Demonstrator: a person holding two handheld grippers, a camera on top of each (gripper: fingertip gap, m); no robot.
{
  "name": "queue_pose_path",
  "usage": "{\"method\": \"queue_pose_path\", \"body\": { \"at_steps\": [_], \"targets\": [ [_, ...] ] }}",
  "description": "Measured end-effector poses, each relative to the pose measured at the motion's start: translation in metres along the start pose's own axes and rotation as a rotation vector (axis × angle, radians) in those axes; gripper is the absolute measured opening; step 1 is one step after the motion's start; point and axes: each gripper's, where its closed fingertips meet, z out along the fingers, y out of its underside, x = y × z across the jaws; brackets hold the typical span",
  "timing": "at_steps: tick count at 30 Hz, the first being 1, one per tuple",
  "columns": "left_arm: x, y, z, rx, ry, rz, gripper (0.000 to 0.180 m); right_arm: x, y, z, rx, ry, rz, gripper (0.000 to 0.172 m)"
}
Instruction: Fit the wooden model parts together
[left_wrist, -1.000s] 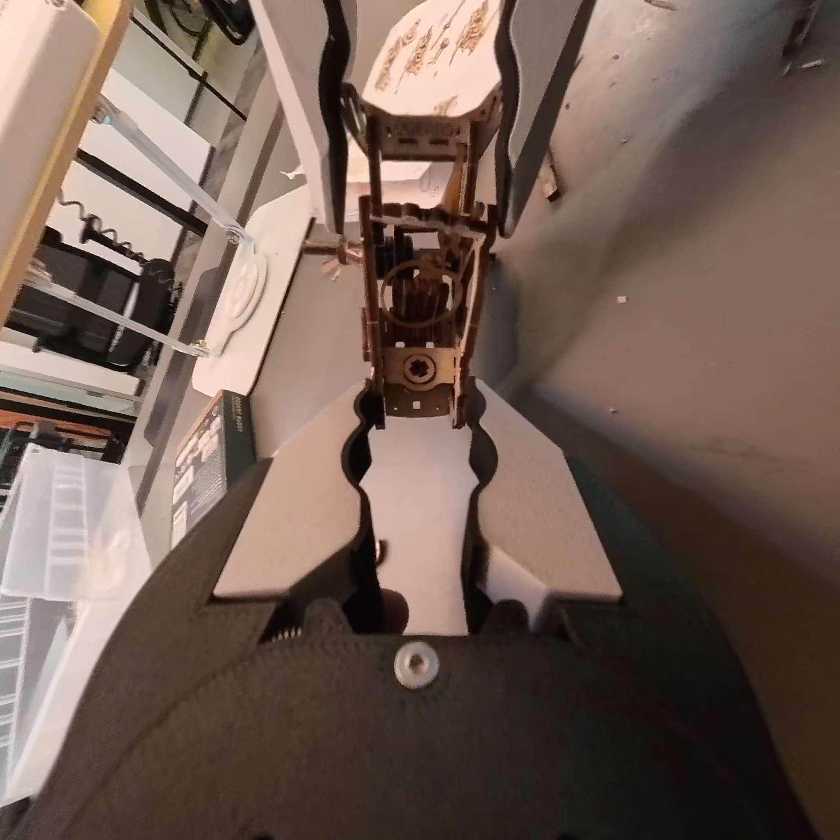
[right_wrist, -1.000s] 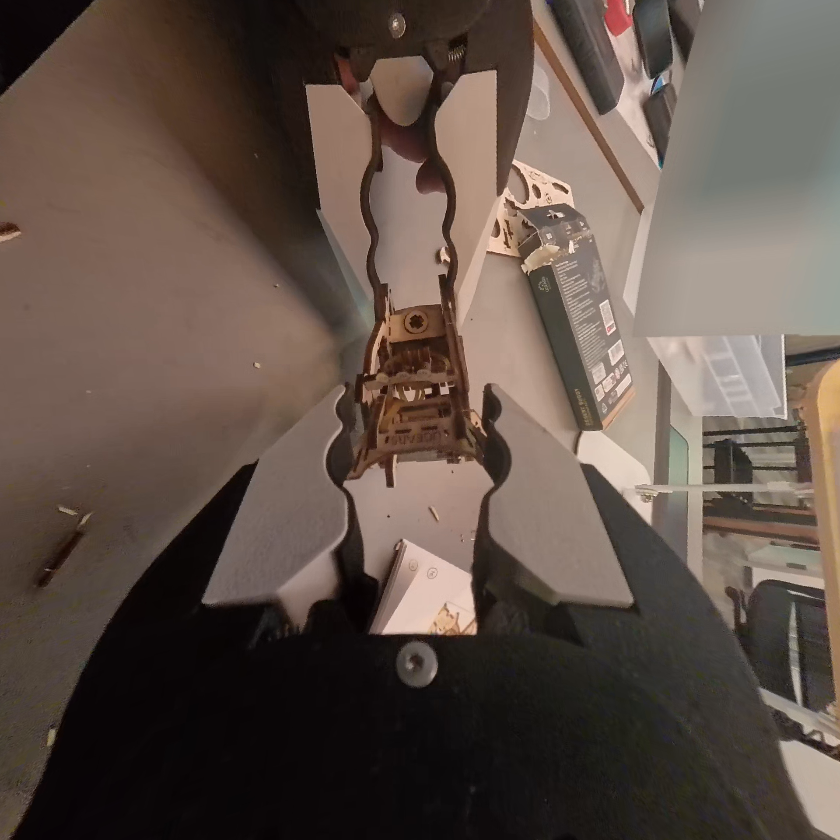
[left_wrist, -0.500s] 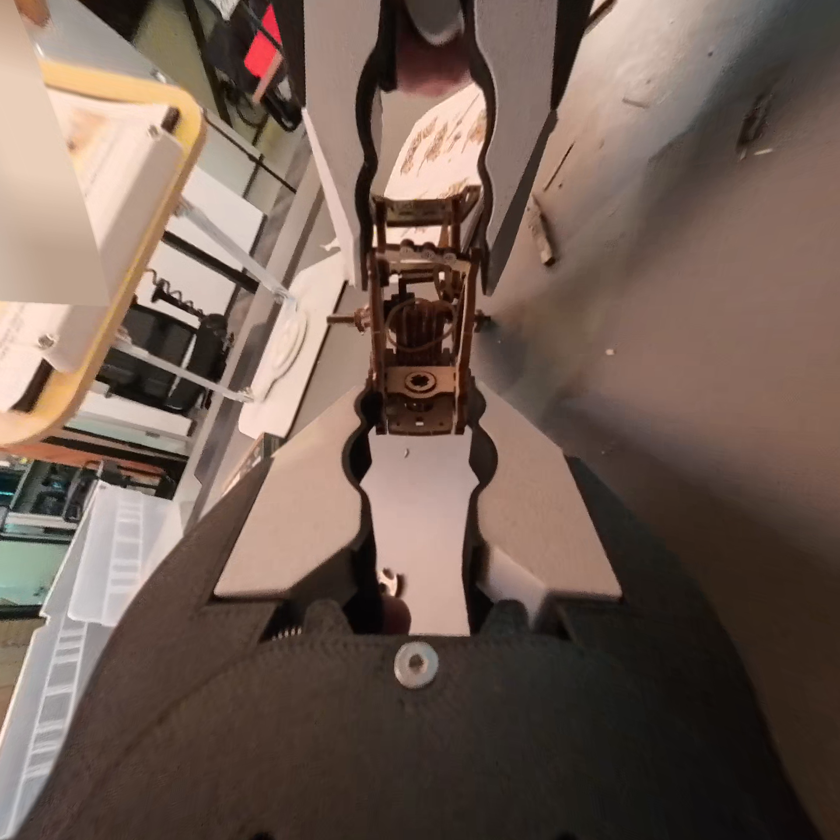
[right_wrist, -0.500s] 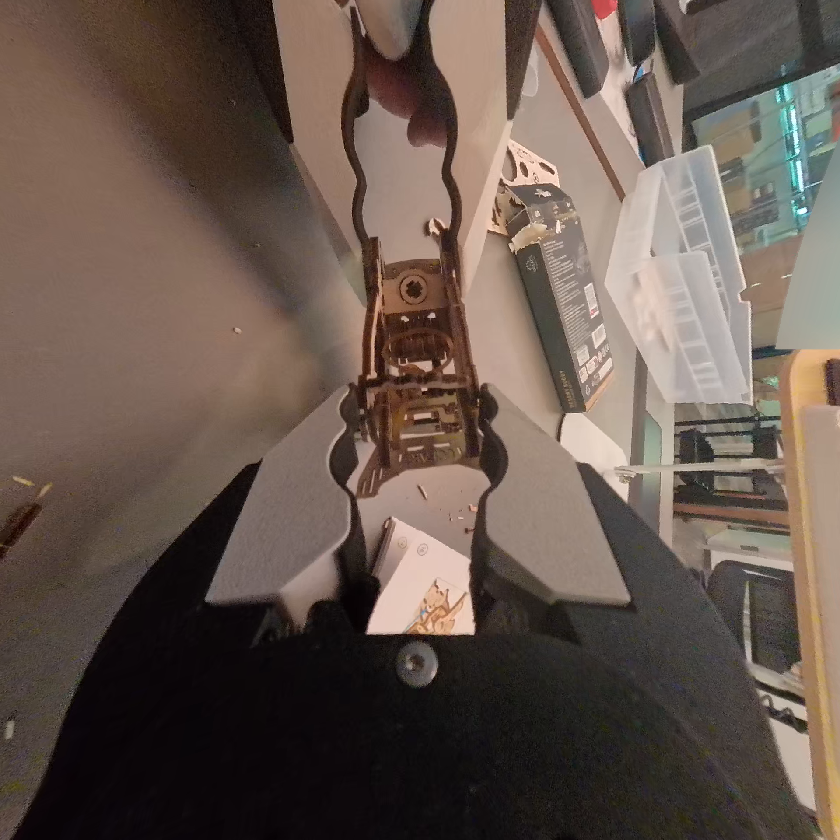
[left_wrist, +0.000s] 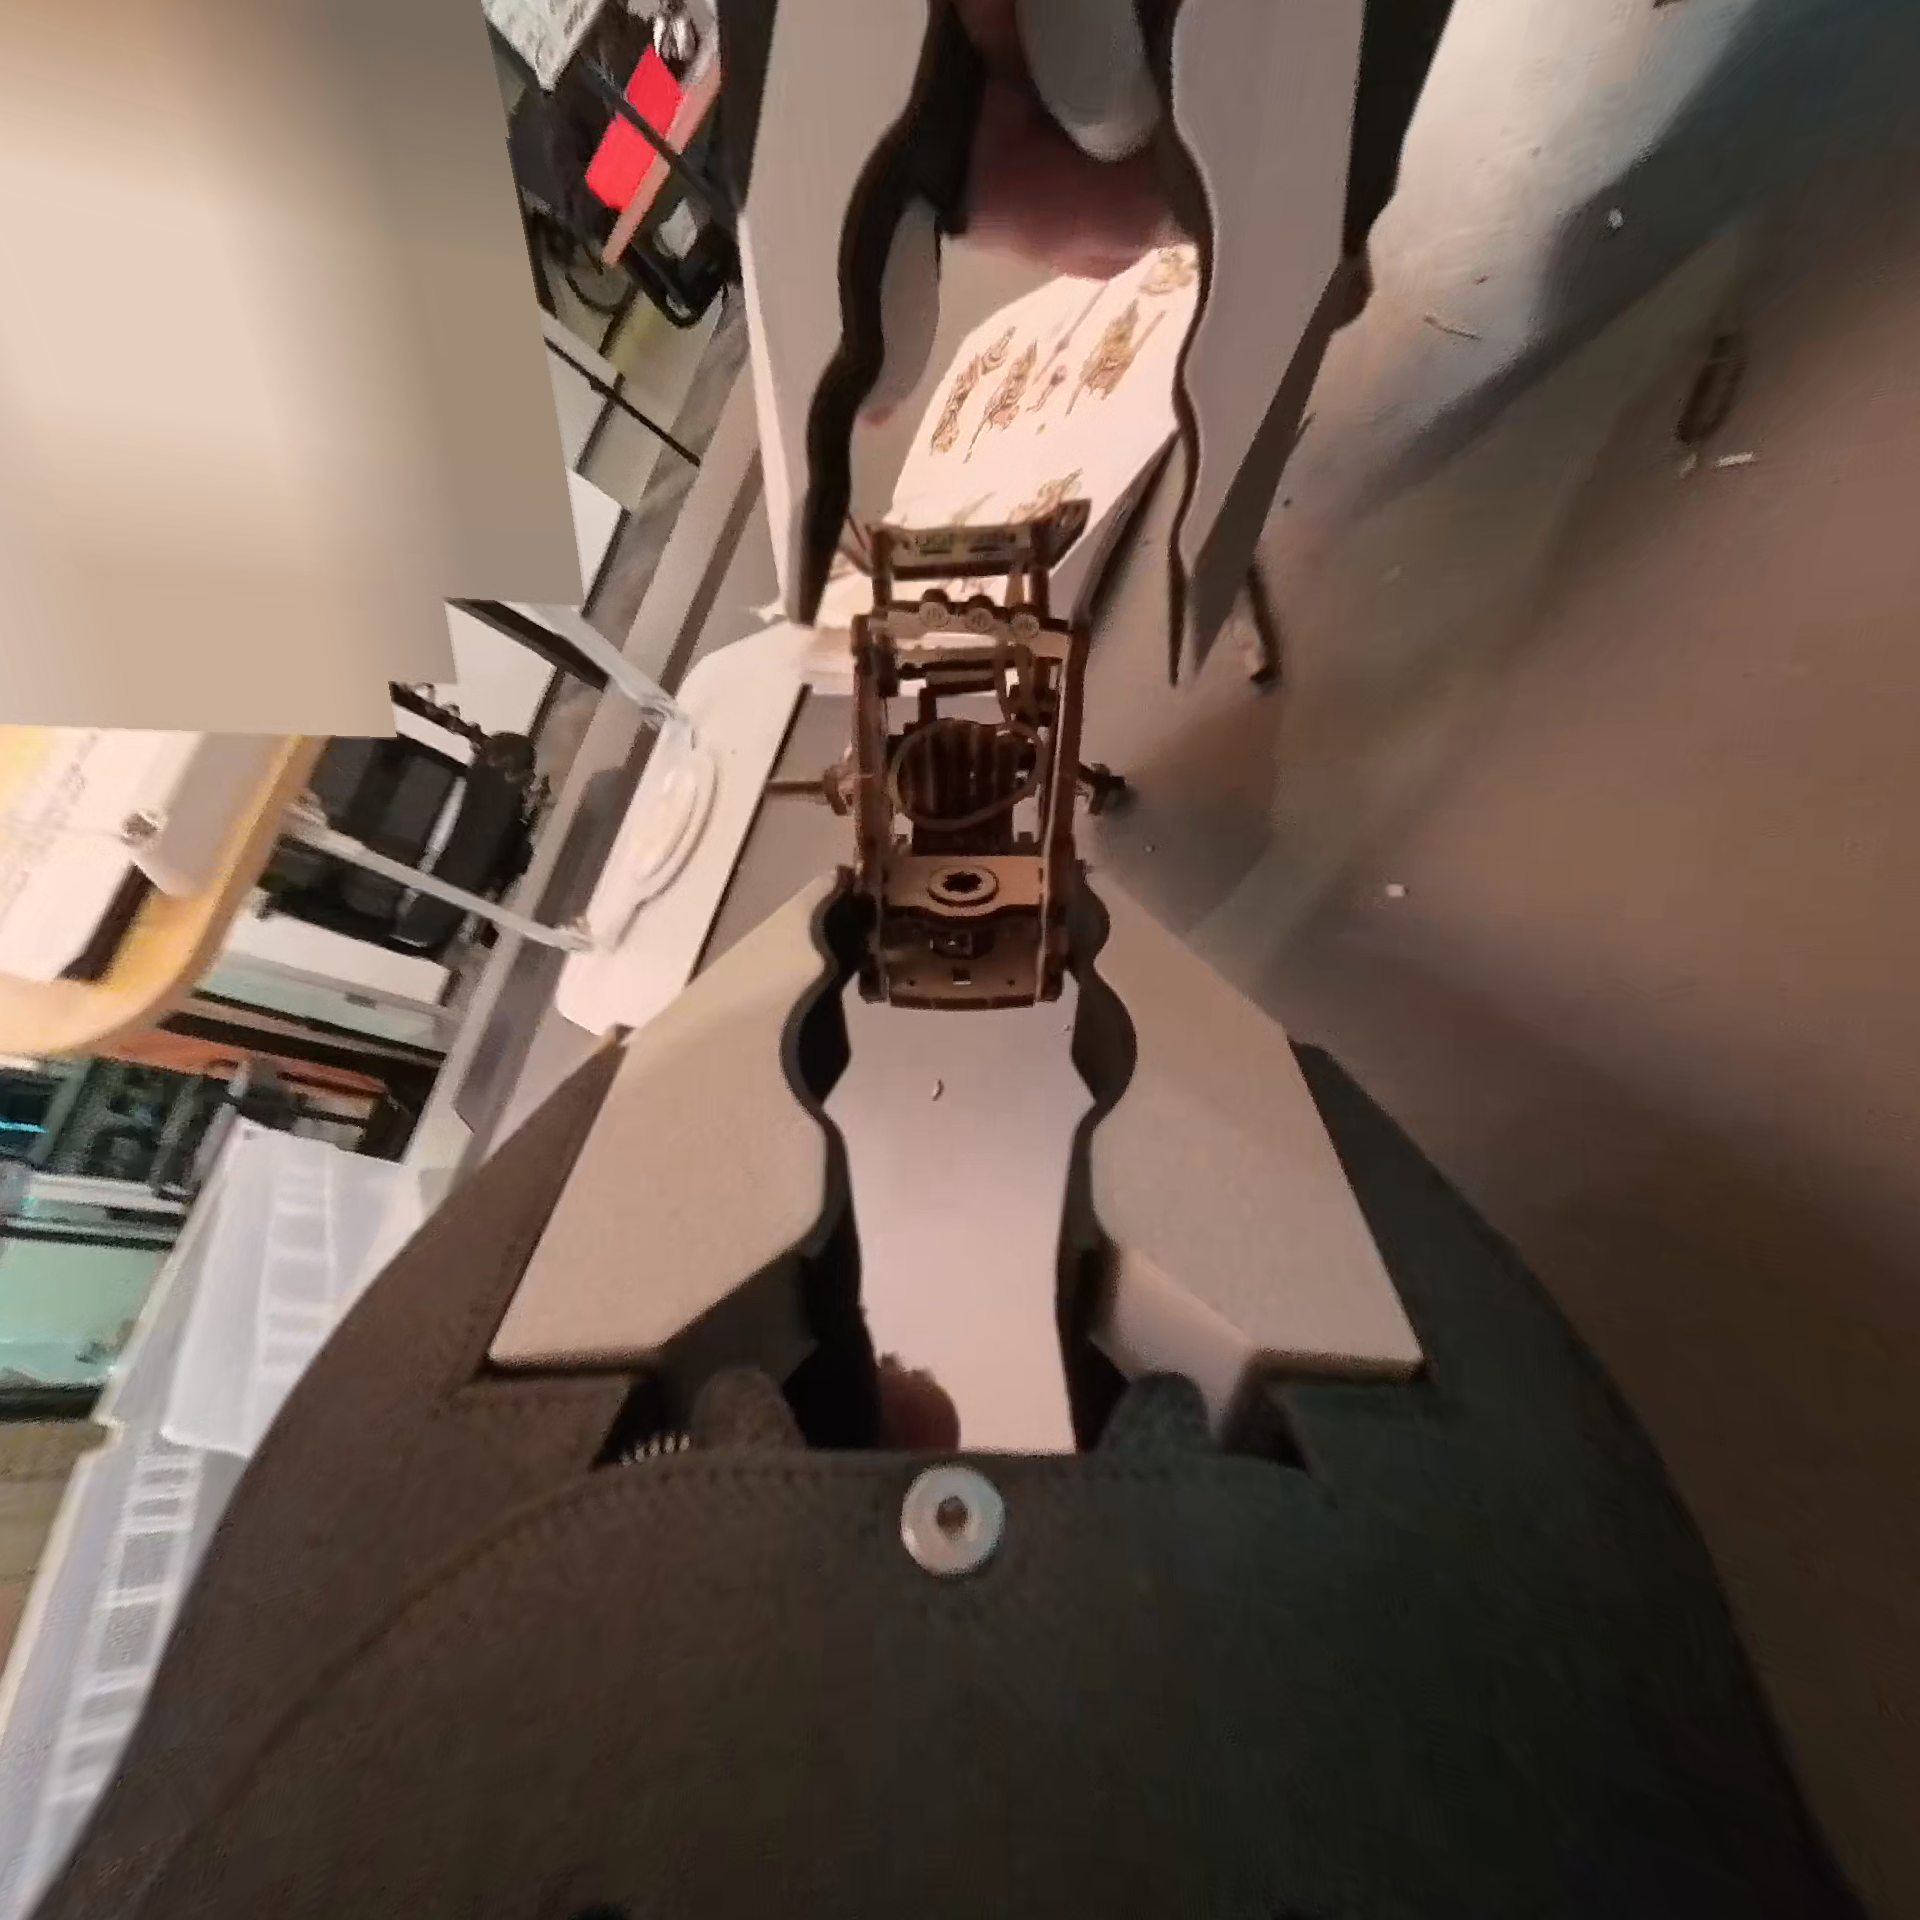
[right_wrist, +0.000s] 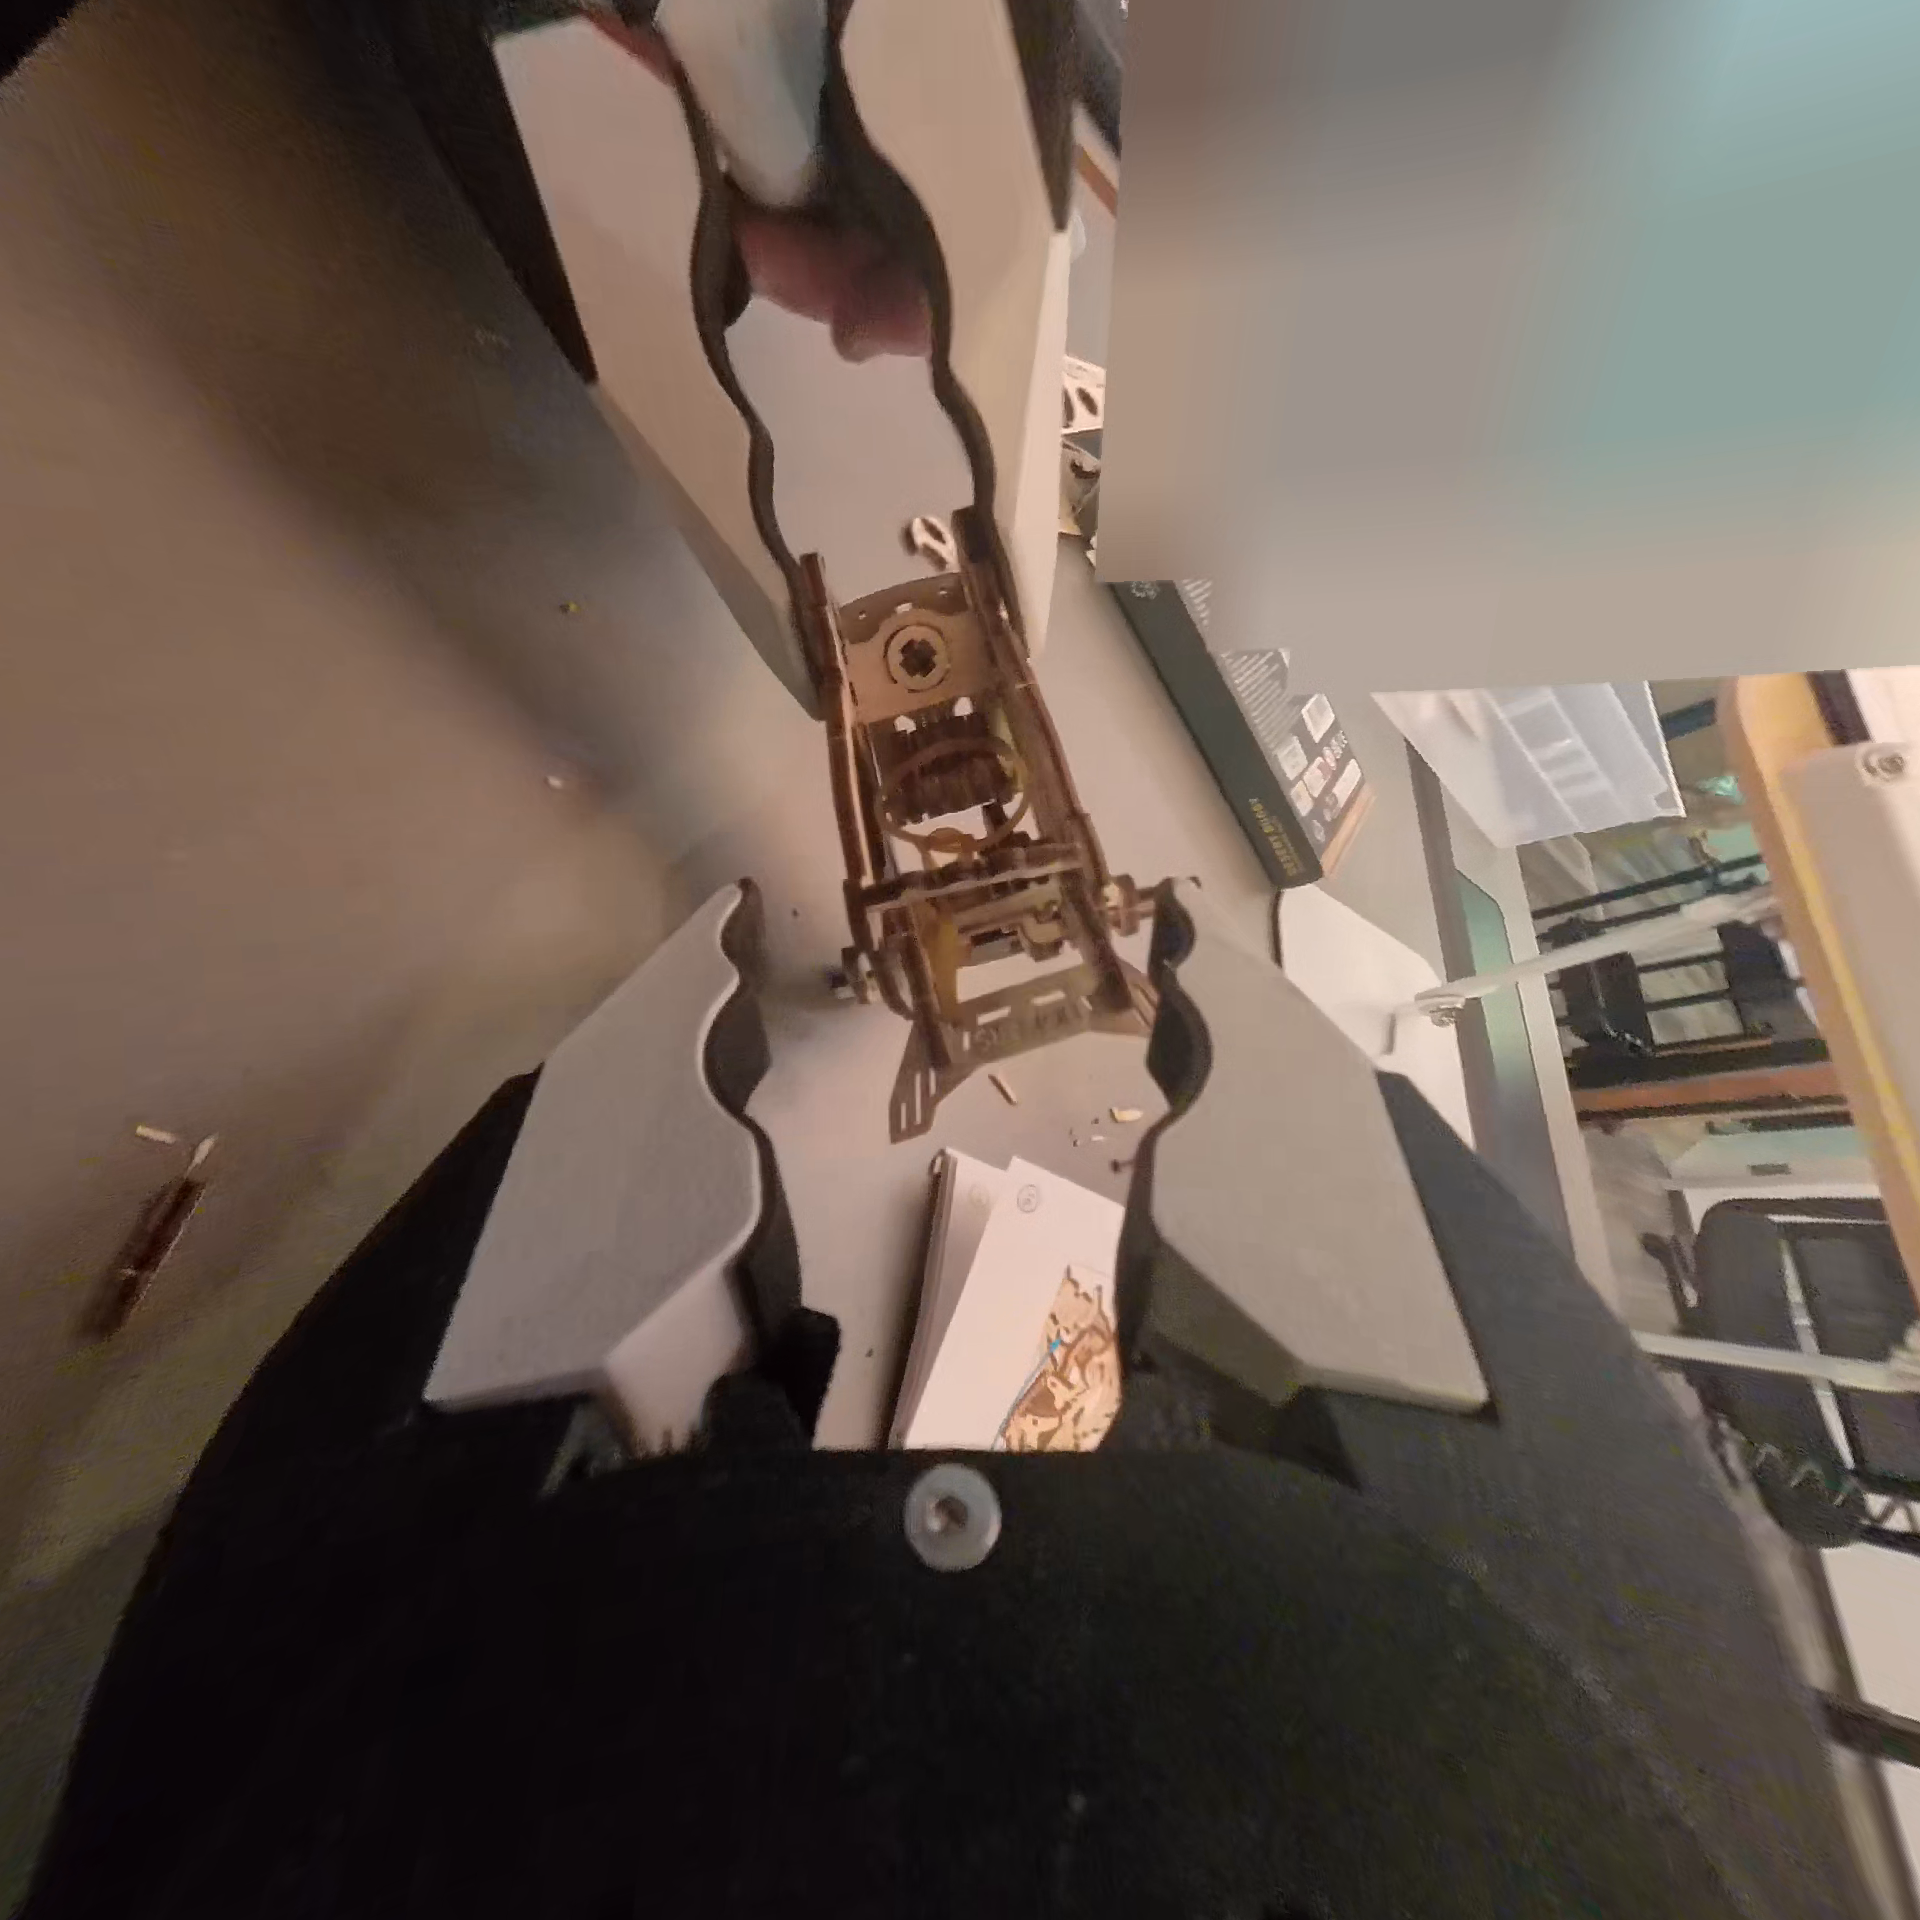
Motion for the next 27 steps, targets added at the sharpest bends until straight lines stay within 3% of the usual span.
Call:
{"method": "queue_pose_path", "body": {
  "at_steps": [2, 7, 11, 19, 27],
  "targets": [
    [-0.004, 0.004, 0.003, -0.029, 0.014, -0.104, 0.037, 0.013, -0.001, -0.006, 0.014, 0.028, 0.076, 0.071],
    [-0.016, 0.01, 0.014, -0.134, -0.021, -0.271, 0.037, 0.043, -0.004, -0.017, 0.021, 0.042, 0.419, 0.026],
    [-0.016, 0.008, 0.02, -0.237, 0.01, -0.343, 0.037, 0.046, 0.01, -0.002, -0.053, -0.034, 0.719, 0.018],
    [-0.019, 0.0, 0.022, -0.311, -0.001, -0.388, 0.037, 0.037, 0.023, 0.014, -0.14, -0.077, 0.82, 0.01],
    [-0.016, -0.016, 0.019, -0.238, 0.058, -0.454, 0.04, 0.037, 0.024, 0.014, -0.125, -0.139, 0.923, 0.003]
  ]
}}
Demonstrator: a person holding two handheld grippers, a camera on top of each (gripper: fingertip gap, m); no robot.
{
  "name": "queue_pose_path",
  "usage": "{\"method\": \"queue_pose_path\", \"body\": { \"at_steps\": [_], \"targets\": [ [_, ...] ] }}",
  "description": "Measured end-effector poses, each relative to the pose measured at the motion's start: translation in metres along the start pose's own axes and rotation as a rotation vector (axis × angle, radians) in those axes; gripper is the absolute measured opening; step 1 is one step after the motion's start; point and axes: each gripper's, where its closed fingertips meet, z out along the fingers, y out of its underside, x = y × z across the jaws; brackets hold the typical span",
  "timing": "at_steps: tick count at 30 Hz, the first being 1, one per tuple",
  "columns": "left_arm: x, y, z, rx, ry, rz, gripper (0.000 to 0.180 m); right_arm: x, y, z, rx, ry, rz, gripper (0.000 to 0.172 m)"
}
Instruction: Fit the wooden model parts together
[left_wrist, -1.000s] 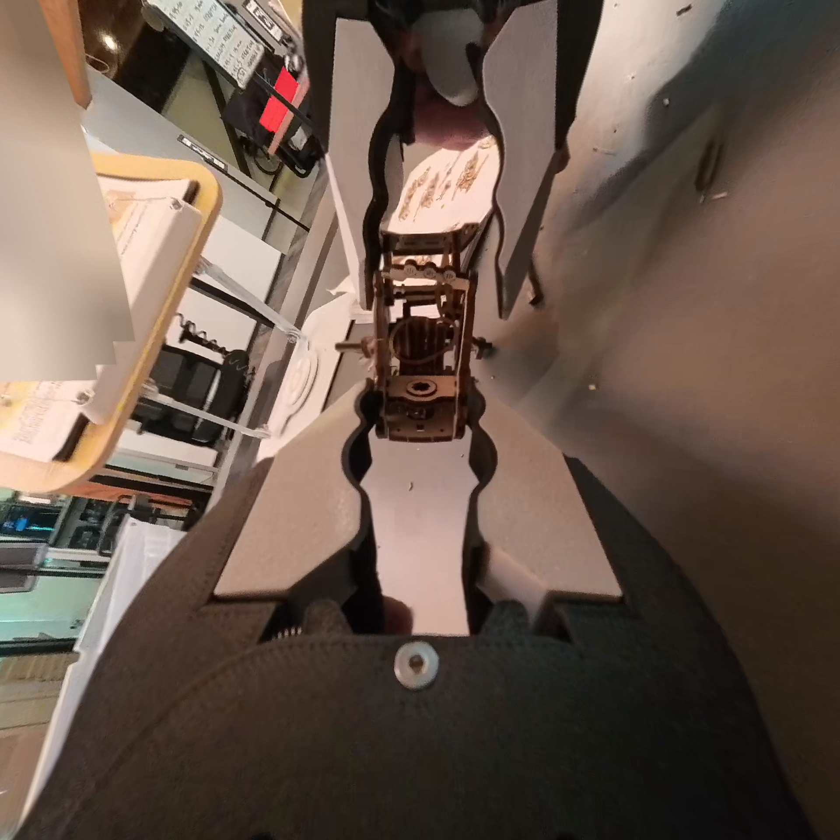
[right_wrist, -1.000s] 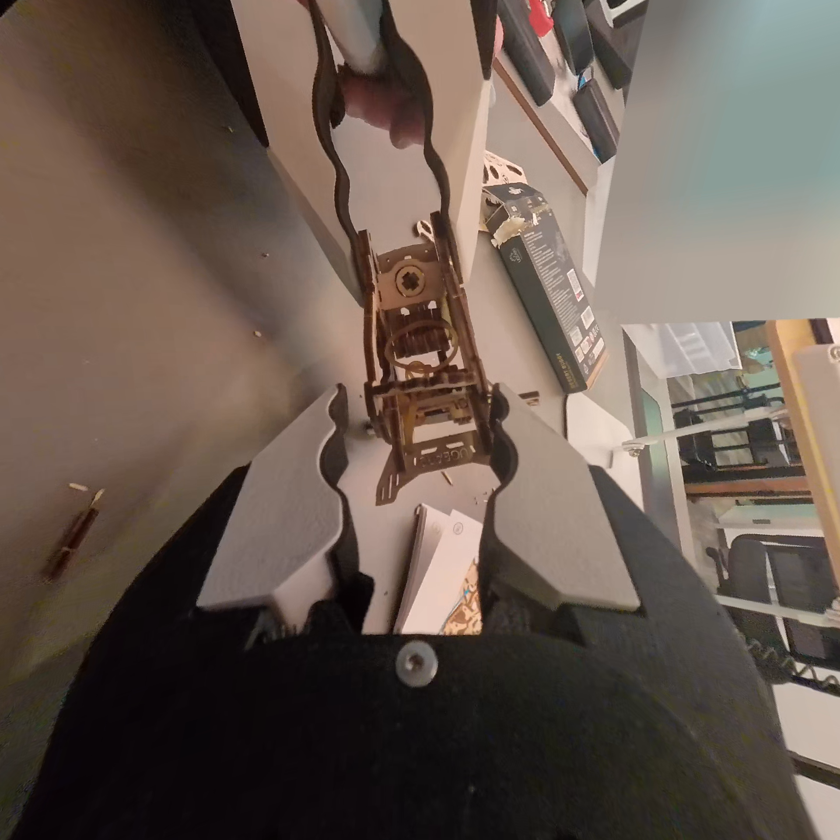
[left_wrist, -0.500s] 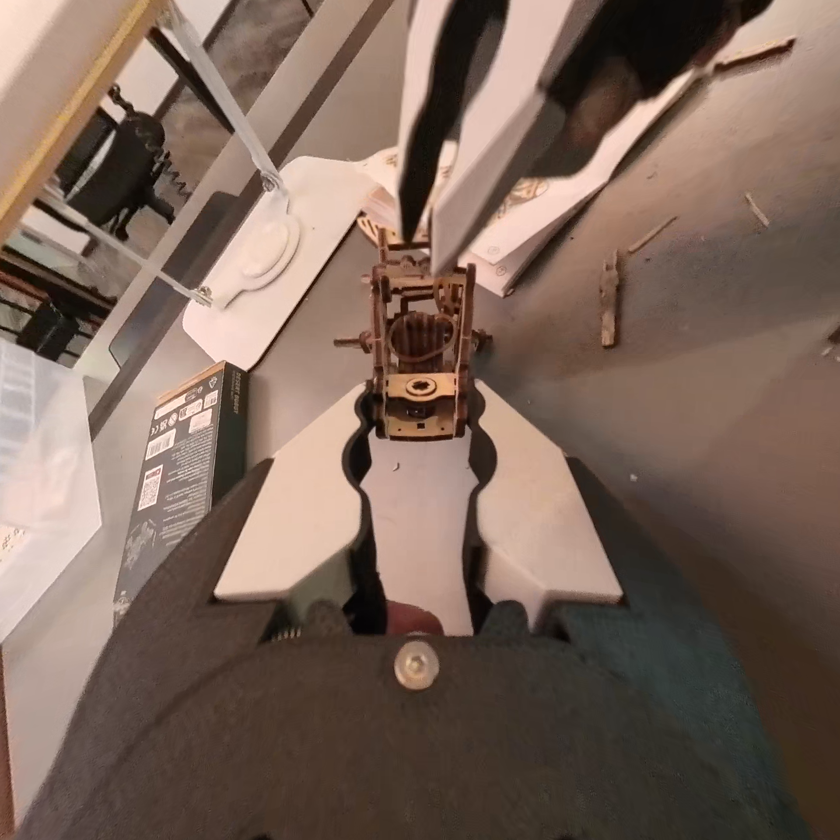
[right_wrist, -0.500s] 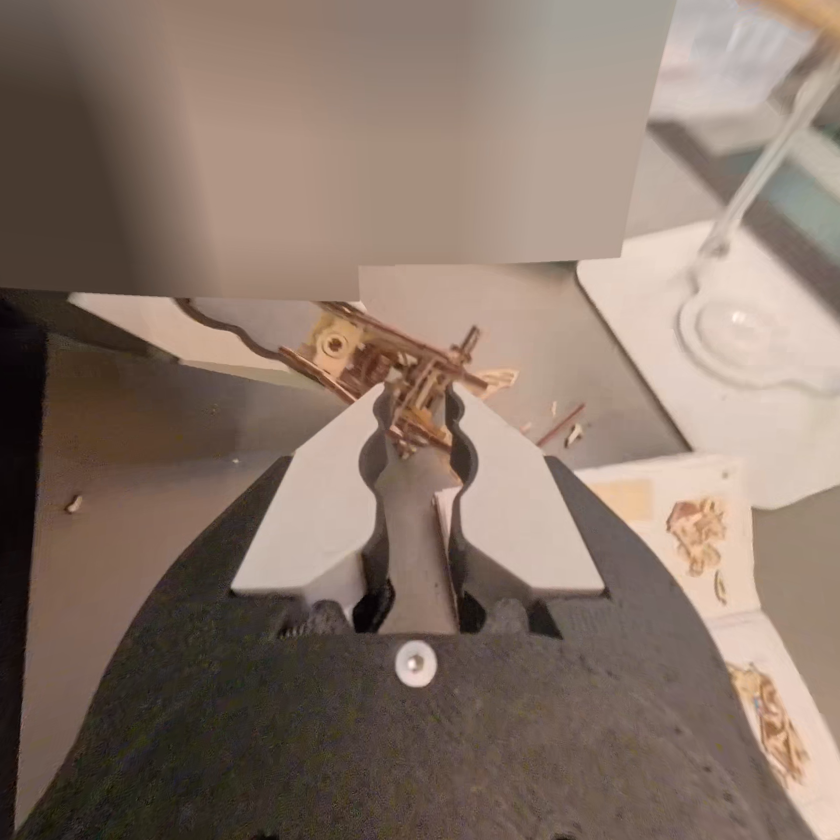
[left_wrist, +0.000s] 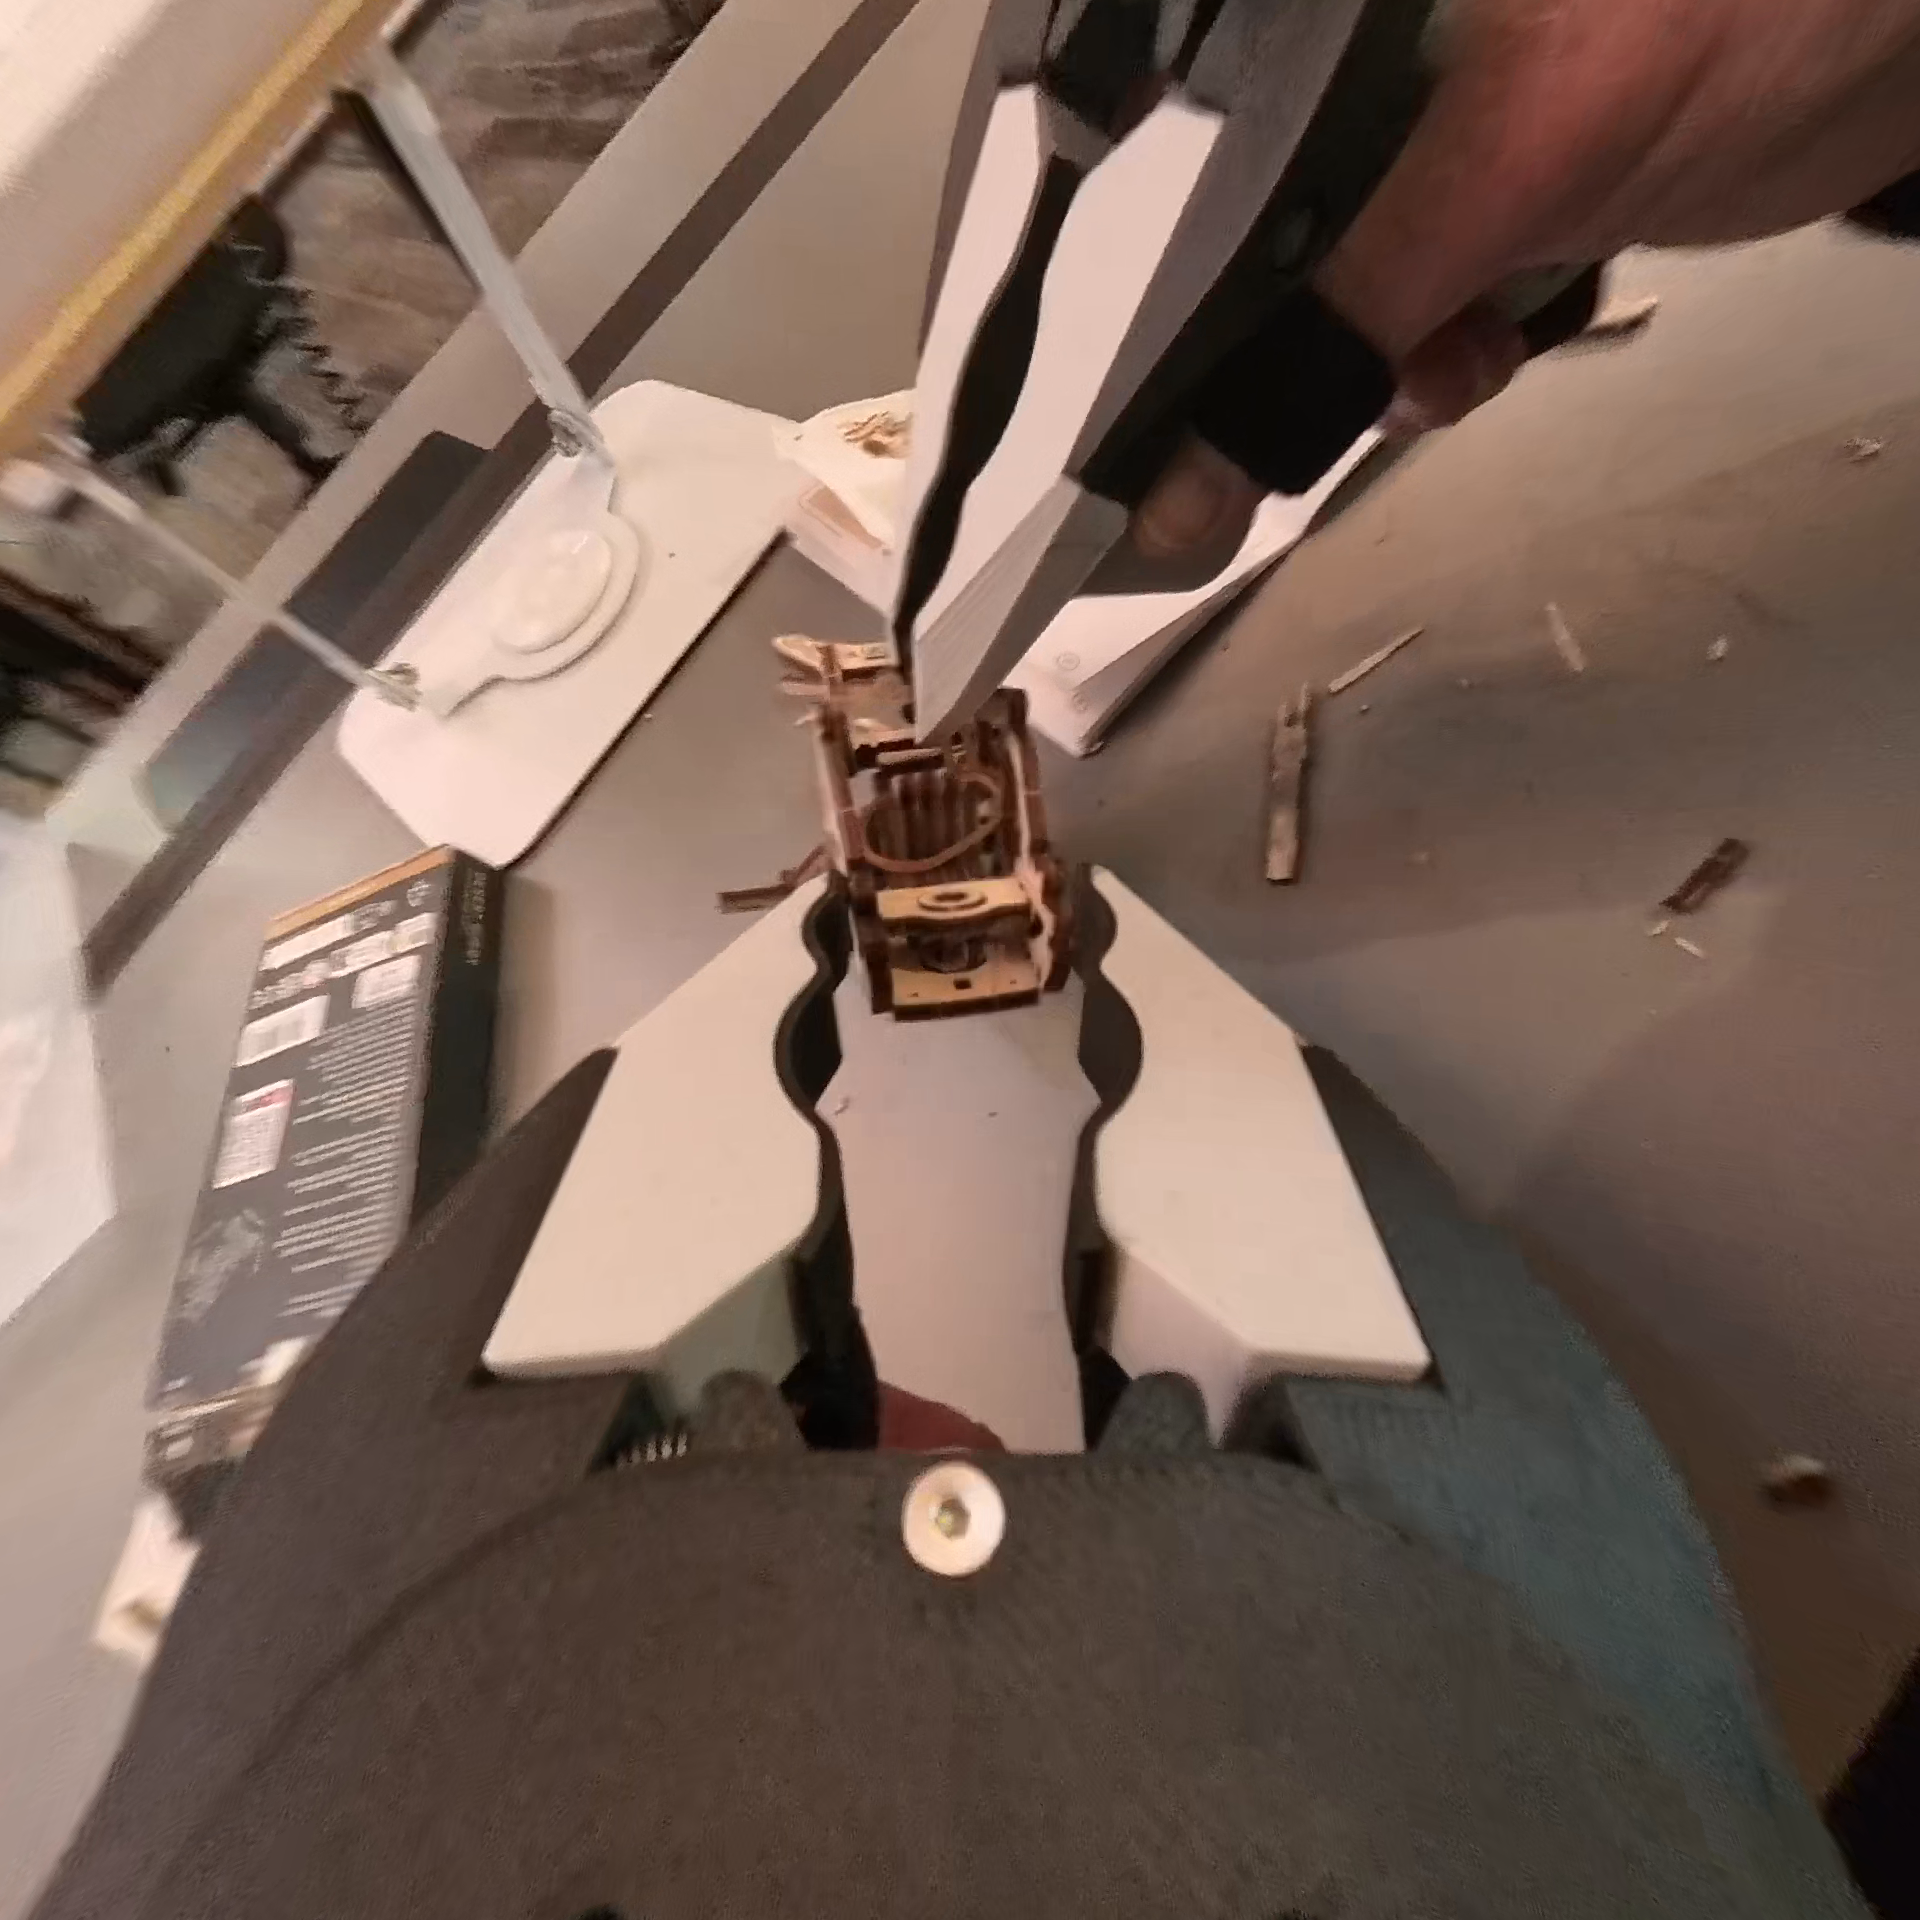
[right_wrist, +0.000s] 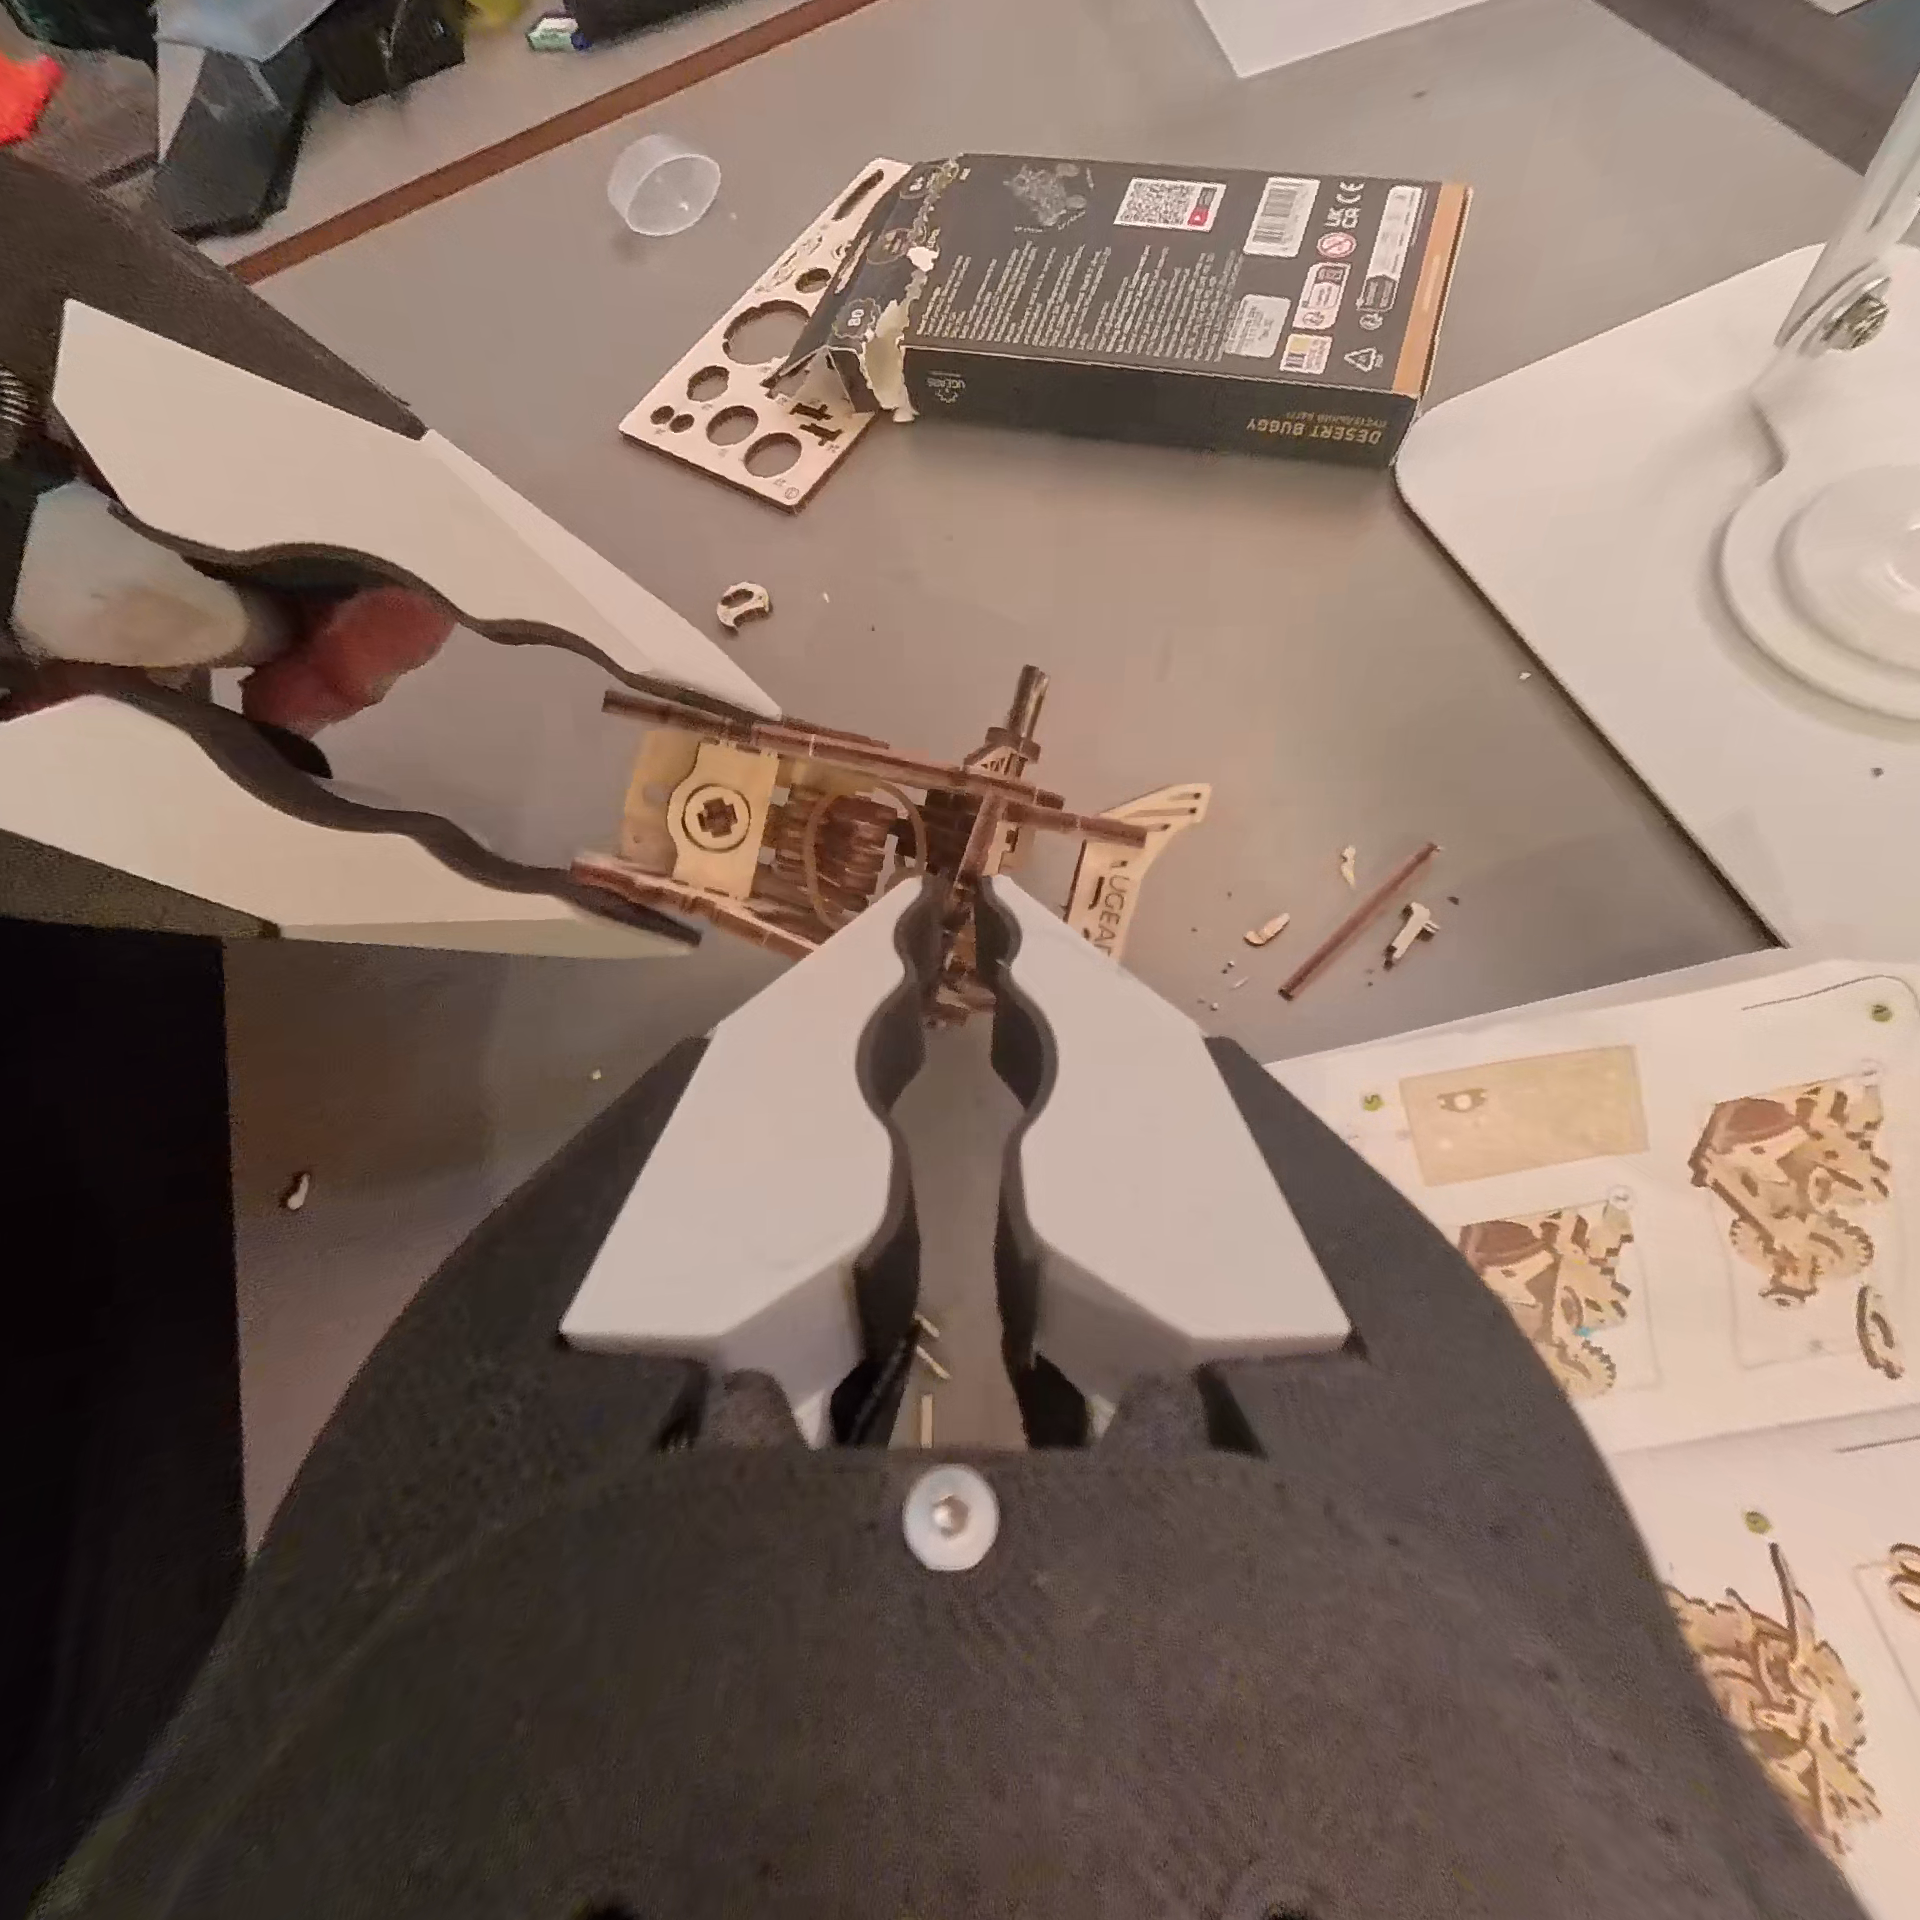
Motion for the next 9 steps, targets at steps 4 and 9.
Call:
{"method": "queue_pose_path", "body": {
  "at_steps": [4, 9],
  "targets": [
    [-0.006, -0.009, -0.021, 0.153, 0.171, -0.256, 0.042, -0.003, -0.003, 0.004, -0.03, -0.012, -0.032, 0.001],
    [-0.023, 0.003, -0.017, 0.14, 0.161, -0.412, 0.042, -0.01, -0.007, 0.013, -0.073, -0.026, -0.092, 0.0]
  ]
}}
